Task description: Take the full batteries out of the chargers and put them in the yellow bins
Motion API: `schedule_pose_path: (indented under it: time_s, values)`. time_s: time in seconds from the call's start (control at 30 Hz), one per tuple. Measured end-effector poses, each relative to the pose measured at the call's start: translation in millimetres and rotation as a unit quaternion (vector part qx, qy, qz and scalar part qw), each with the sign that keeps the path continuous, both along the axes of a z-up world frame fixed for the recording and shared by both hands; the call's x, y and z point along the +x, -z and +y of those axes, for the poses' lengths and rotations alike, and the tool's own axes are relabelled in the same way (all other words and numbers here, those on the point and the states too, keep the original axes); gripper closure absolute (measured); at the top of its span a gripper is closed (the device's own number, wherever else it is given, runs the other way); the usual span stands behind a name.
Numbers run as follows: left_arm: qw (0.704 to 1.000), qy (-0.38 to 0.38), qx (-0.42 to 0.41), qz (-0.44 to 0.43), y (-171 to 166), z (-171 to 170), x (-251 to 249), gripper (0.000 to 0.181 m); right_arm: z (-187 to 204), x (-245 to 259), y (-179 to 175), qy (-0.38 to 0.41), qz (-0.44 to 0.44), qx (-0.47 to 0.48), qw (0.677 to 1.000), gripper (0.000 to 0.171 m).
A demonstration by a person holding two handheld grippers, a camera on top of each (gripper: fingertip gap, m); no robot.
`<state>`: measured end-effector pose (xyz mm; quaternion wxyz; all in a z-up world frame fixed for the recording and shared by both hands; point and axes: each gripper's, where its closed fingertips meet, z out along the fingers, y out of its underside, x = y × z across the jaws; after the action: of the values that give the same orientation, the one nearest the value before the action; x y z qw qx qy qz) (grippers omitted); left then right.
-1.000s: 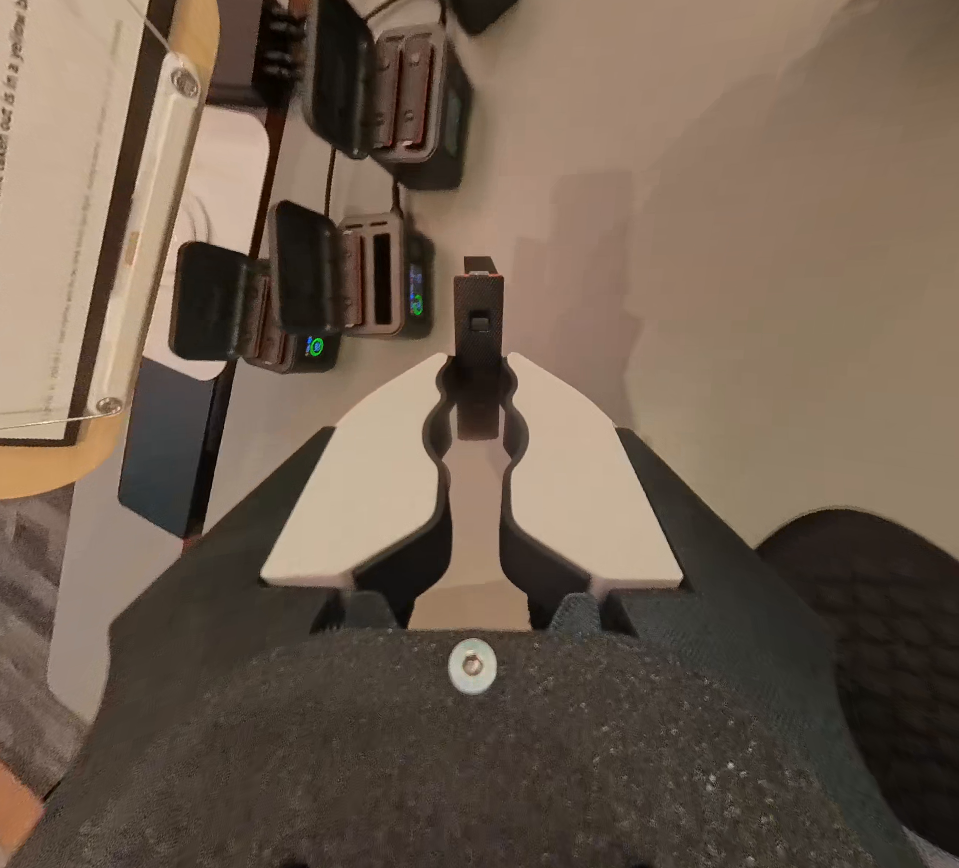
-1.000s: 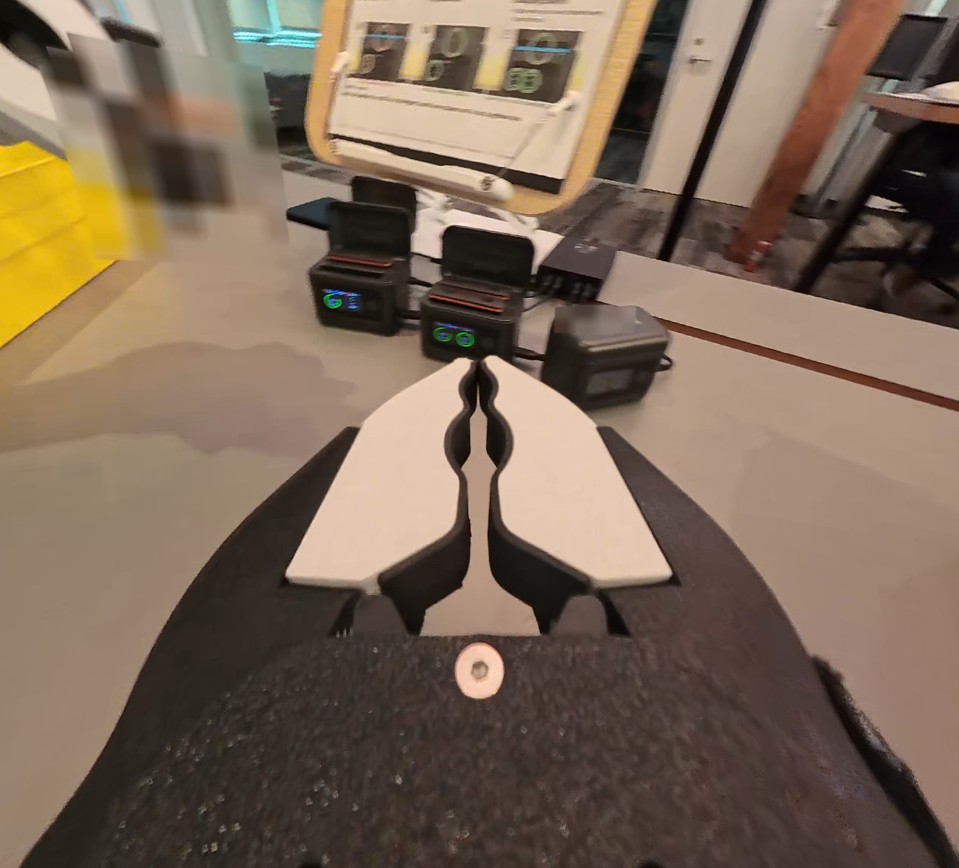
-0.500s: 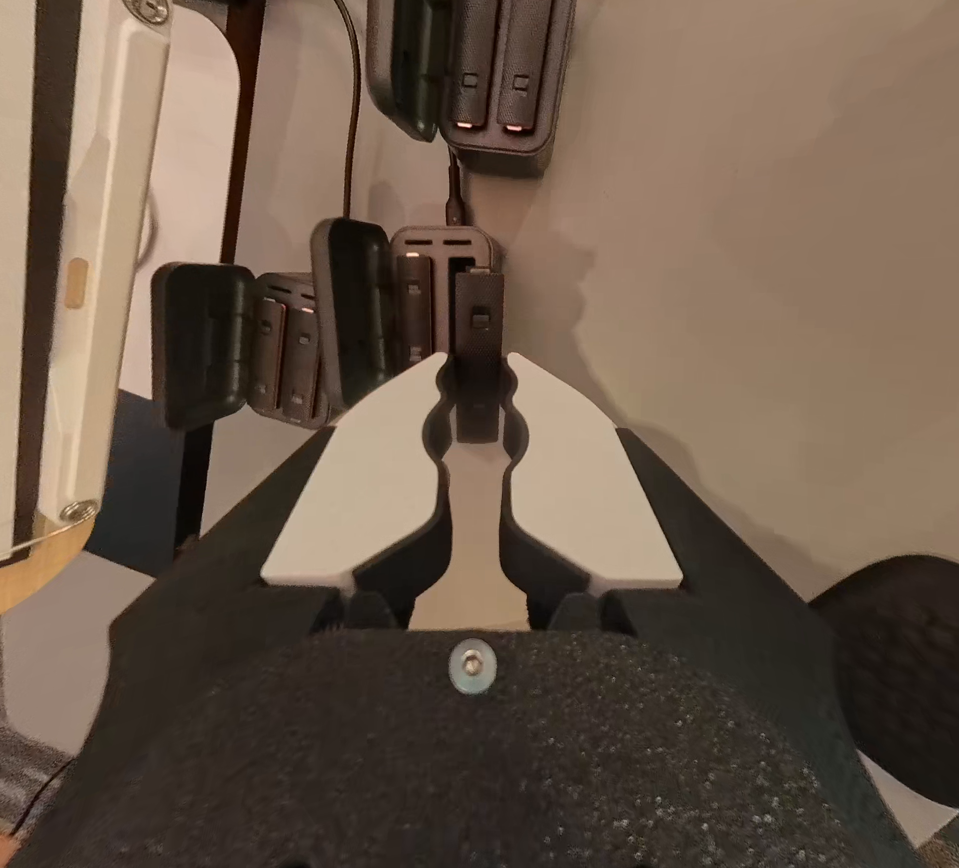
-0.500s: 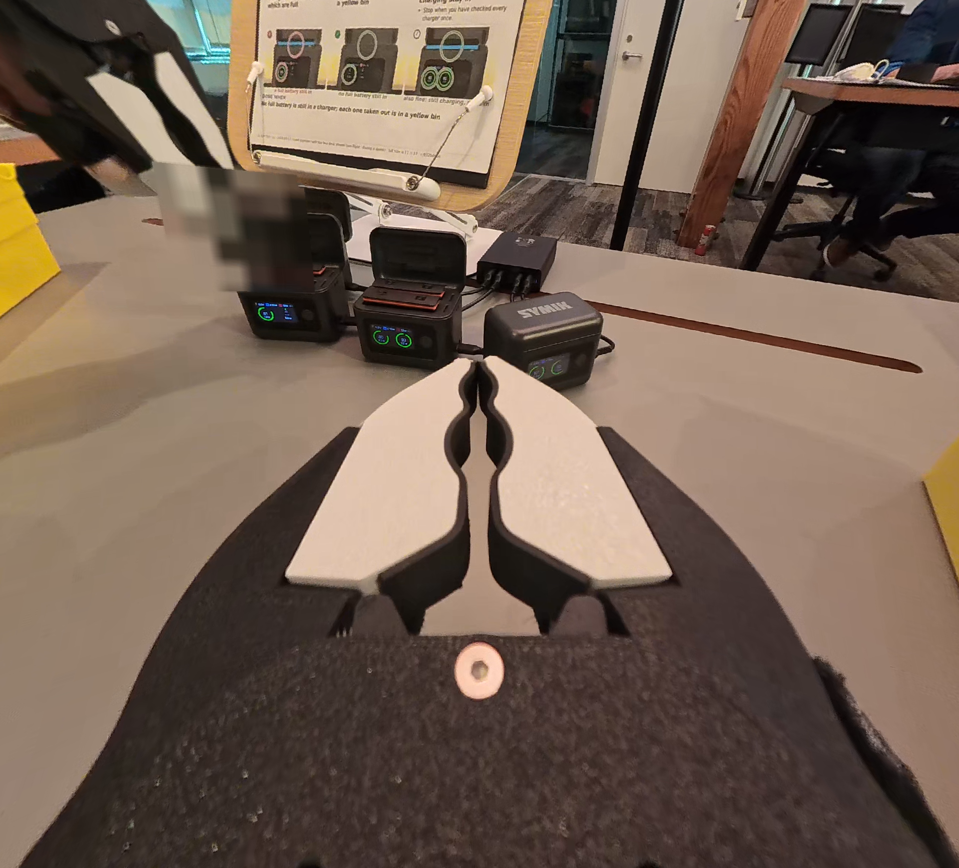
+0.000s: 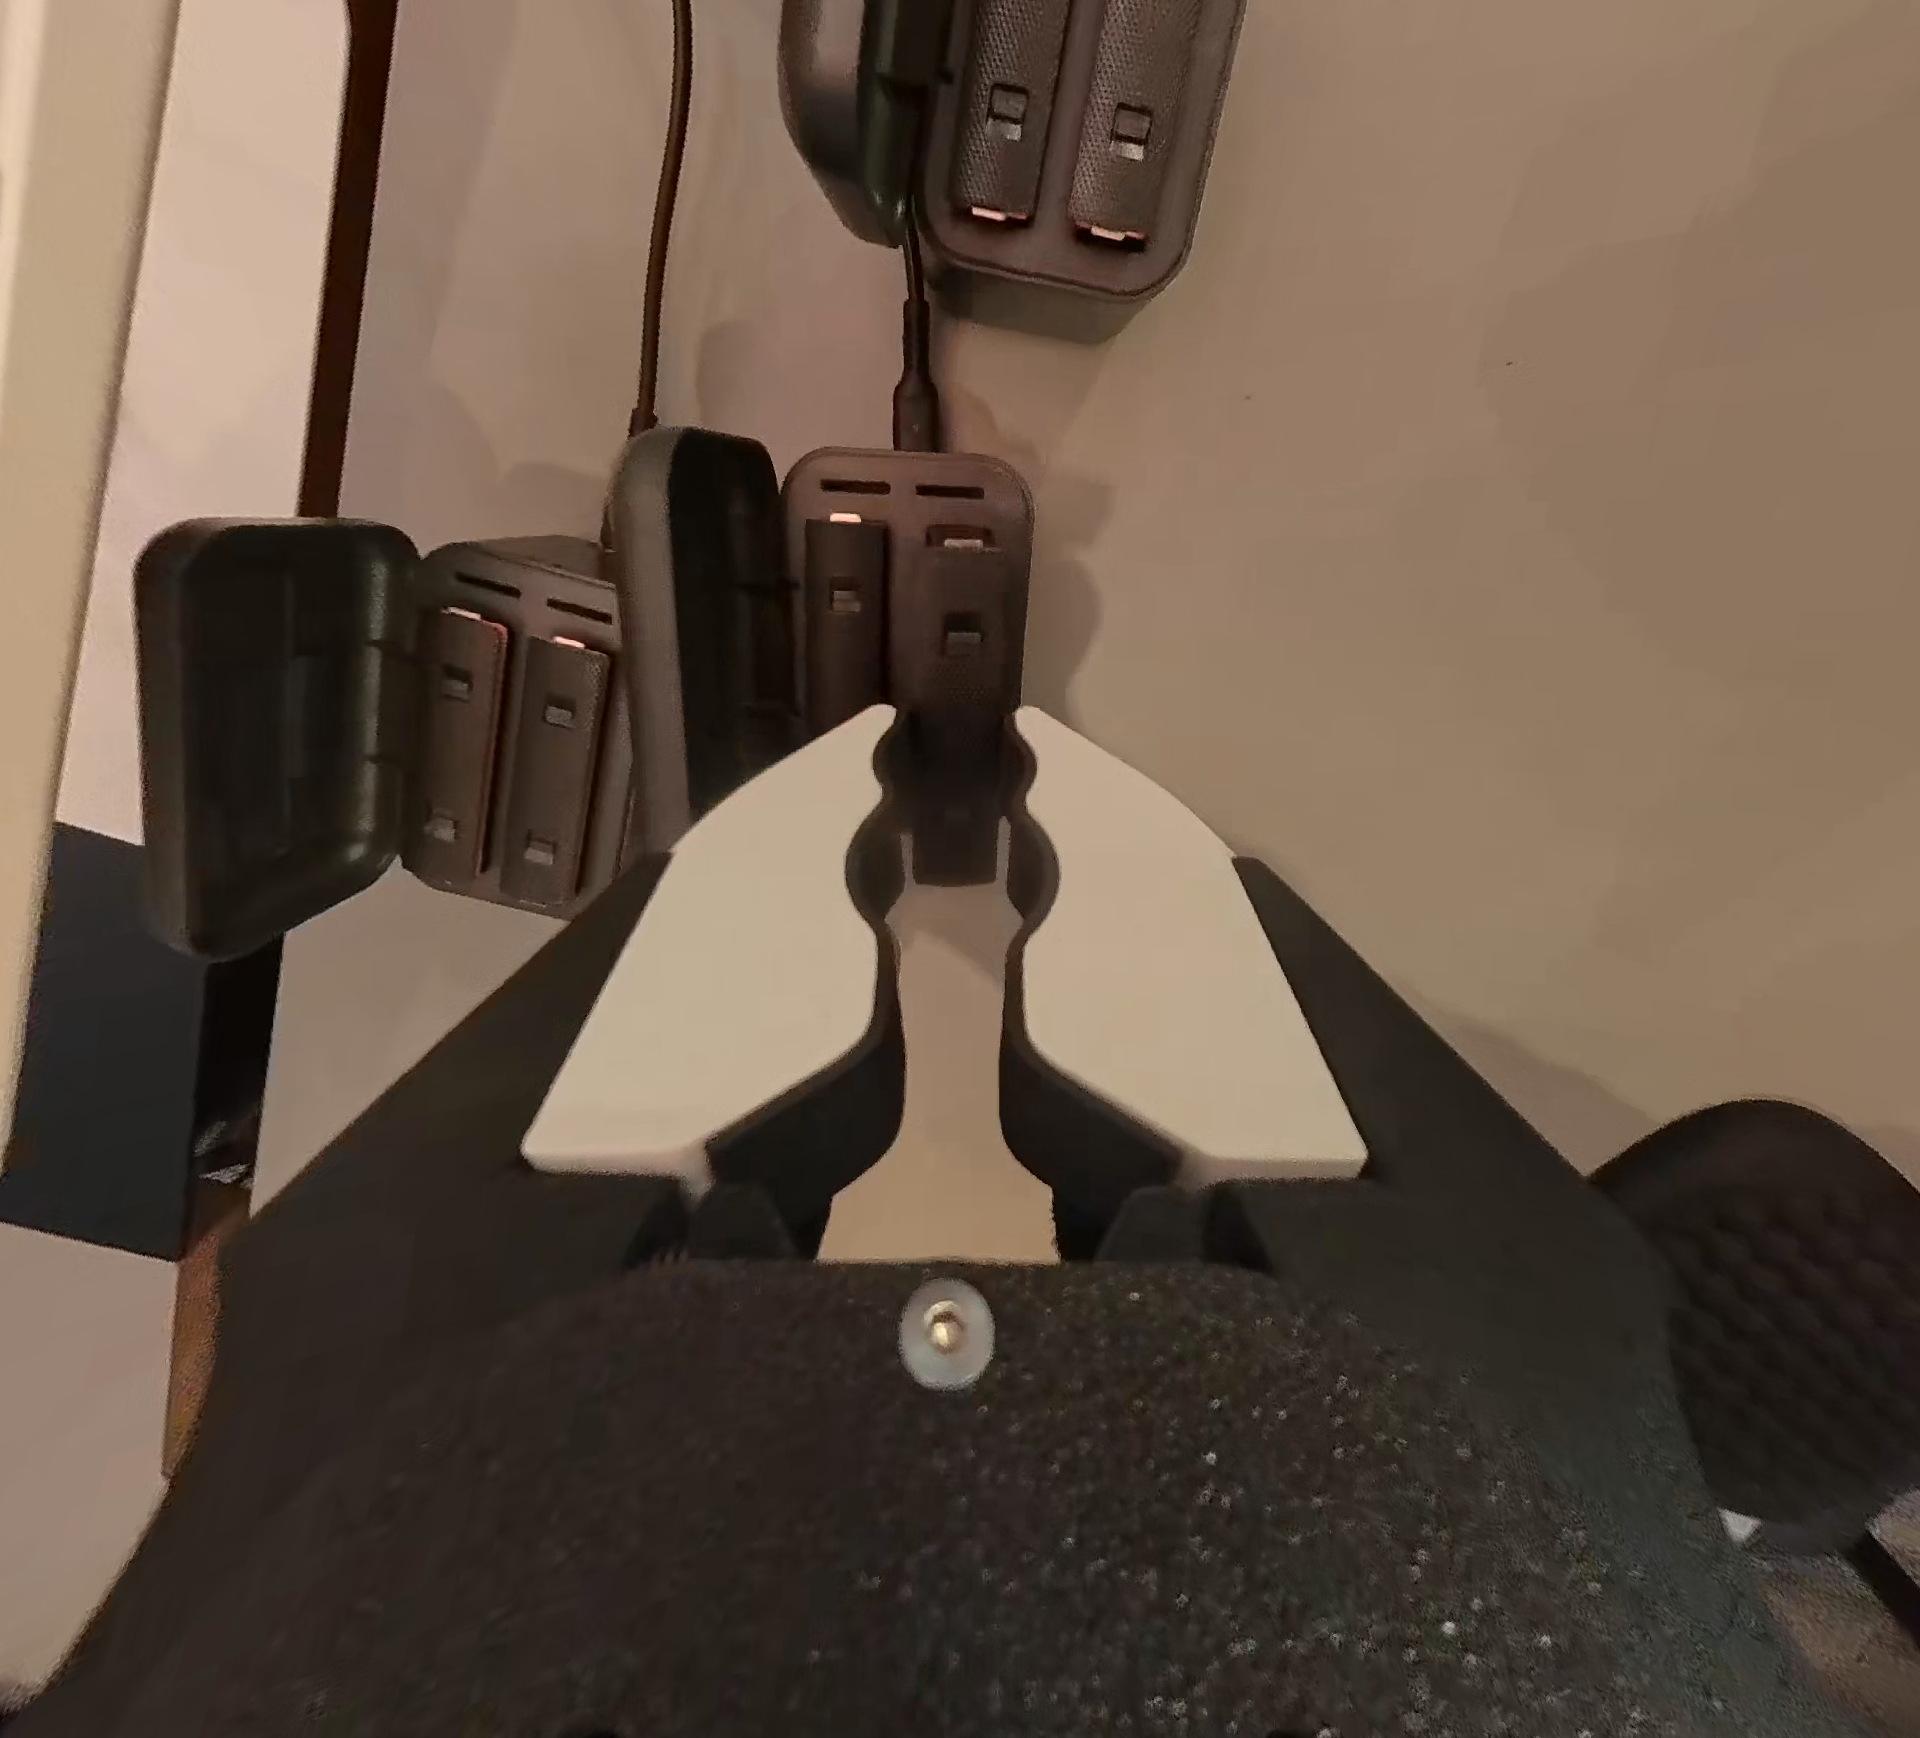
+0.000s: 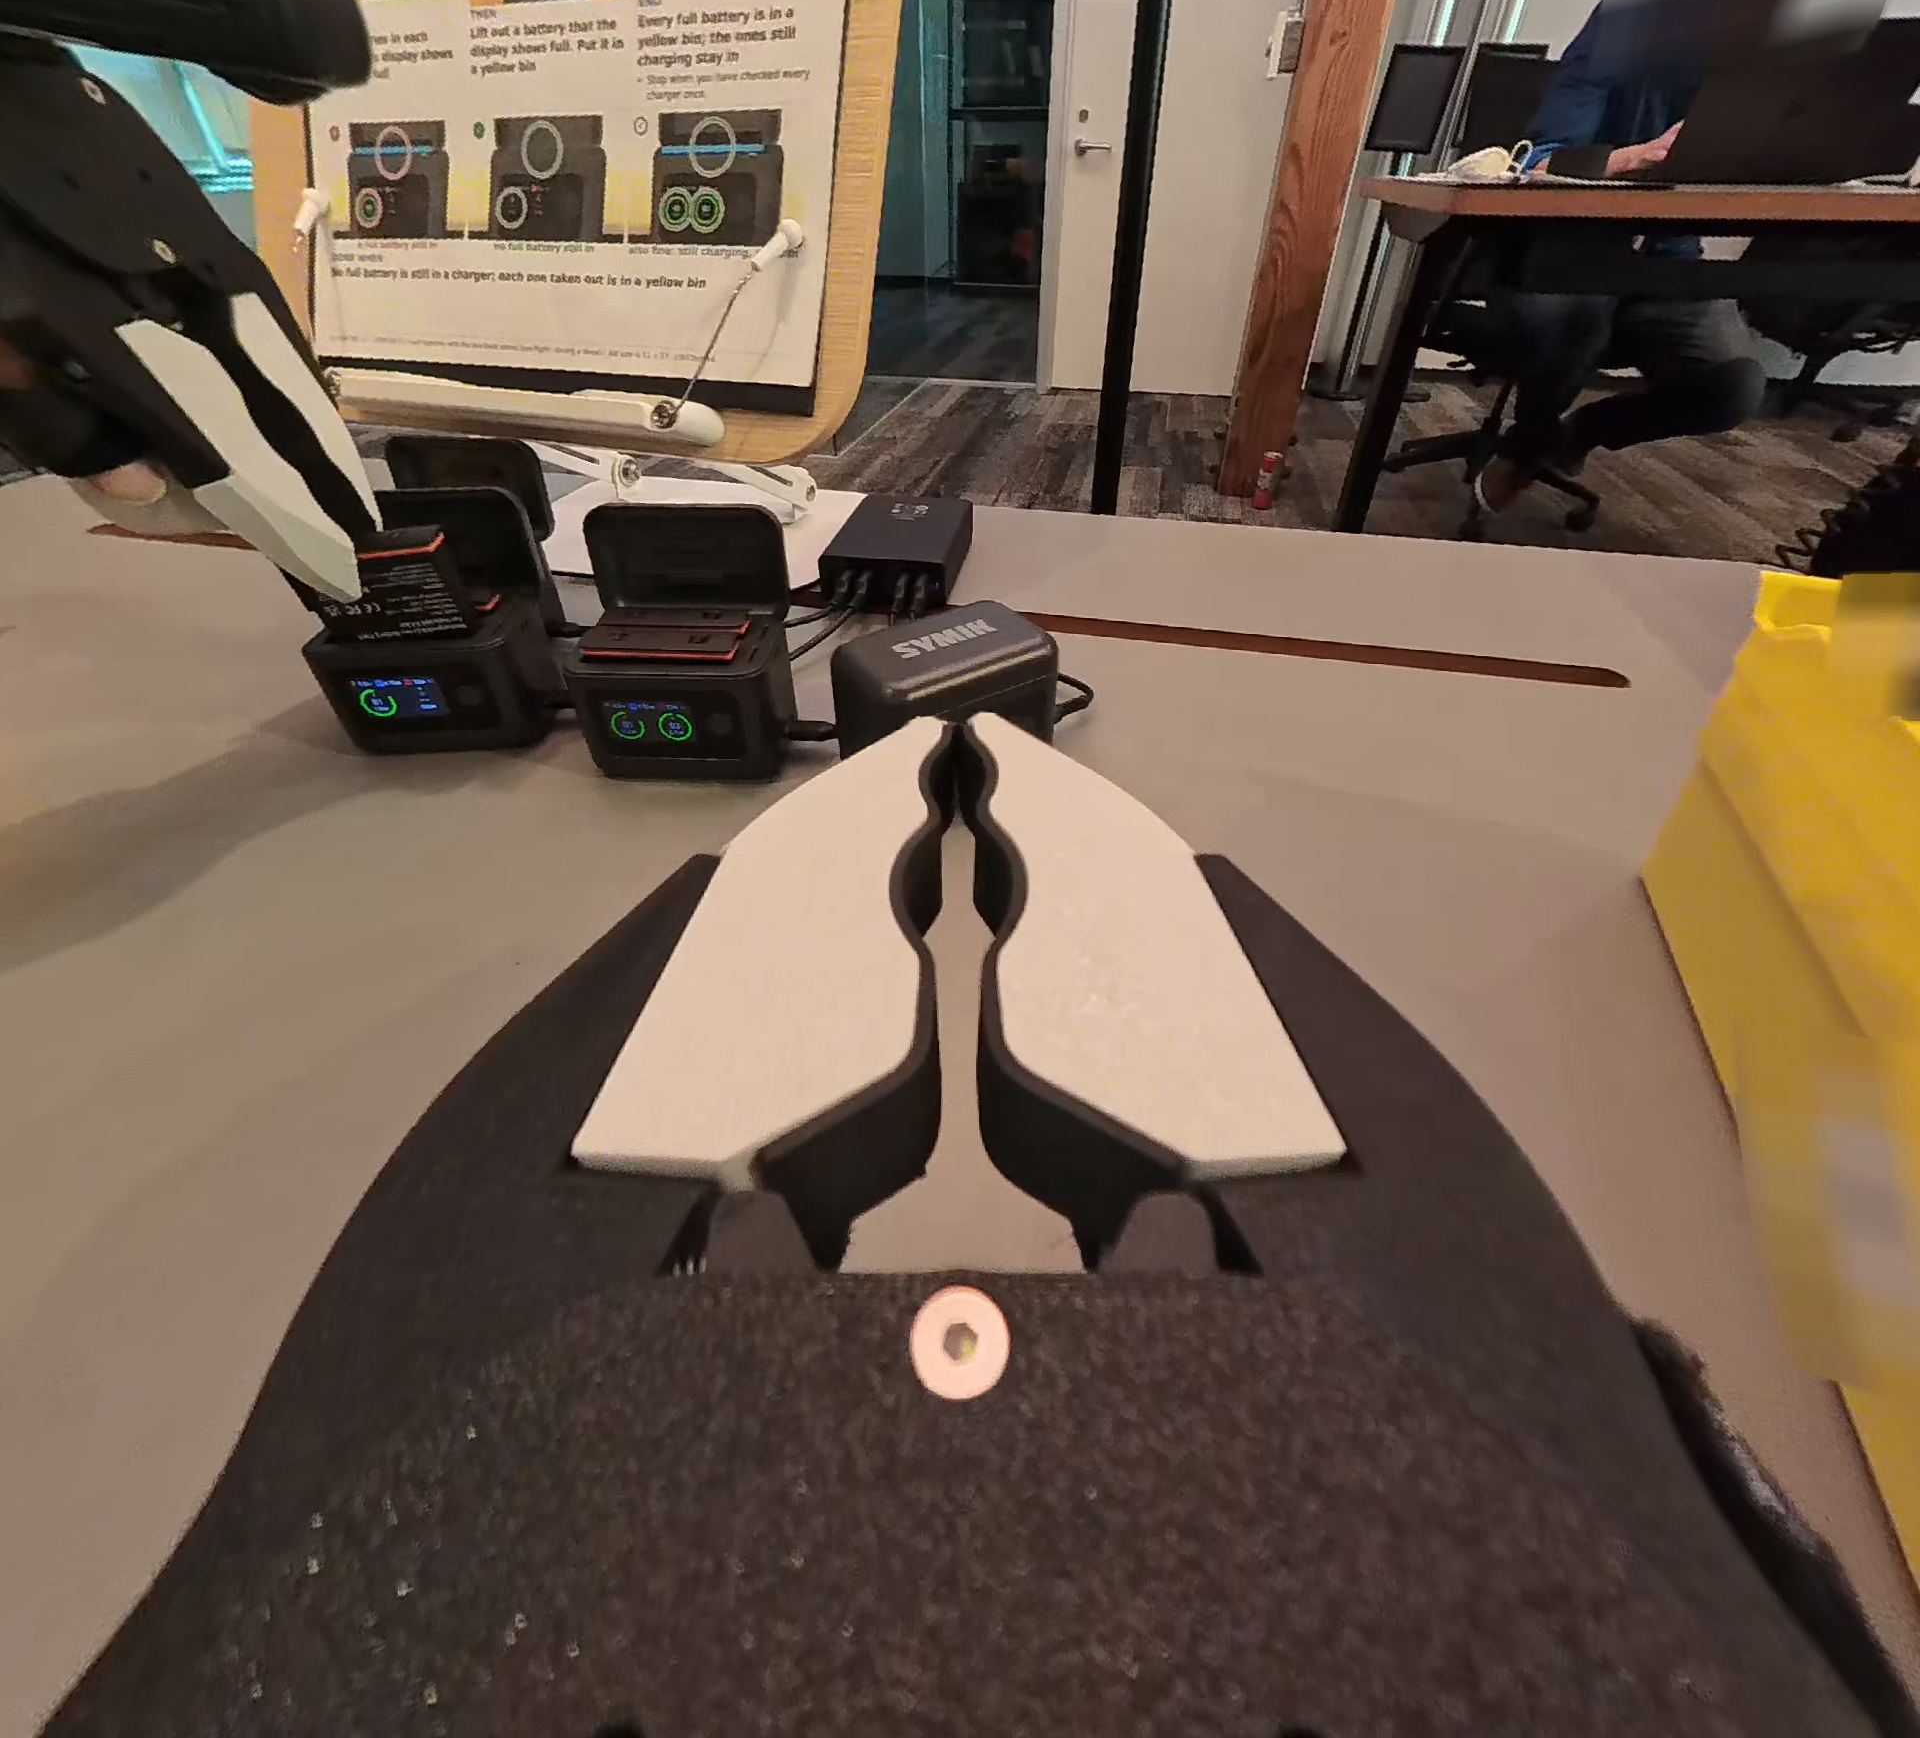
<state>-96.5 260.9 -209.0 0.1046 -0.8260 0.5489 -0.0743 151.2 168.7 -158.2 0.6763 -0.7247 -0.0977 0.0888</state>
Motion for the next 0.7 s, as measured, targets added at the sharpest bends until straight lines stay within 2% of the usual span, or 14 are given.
schedule_pose_path:
  time_s: [0.2, 0.53, 0.7]
  values:
    - [1.0, 0.006, -0.01, -0.017, 3.7, 0.9, -2.1, 0.166, -1.1, -4.8, -0.2, -0.013, -0.006, 0.001, 1.0, 0.171]
    - [0.999, 0.027, -0.012, 0.032, 8.8, -1.4, -1.5, 0.166, -2.1, -14.3, 2.6, -0.035, -0.017, -0.004, 0.999, 0.171]
    - [1.0, 0.028, -0.008, 0.009, 12.7, 1.6, 4.5, 0.166, -2.2, -13.3, 2.4, -0.038, -0.015, -0.005, 0.999, 0.171]
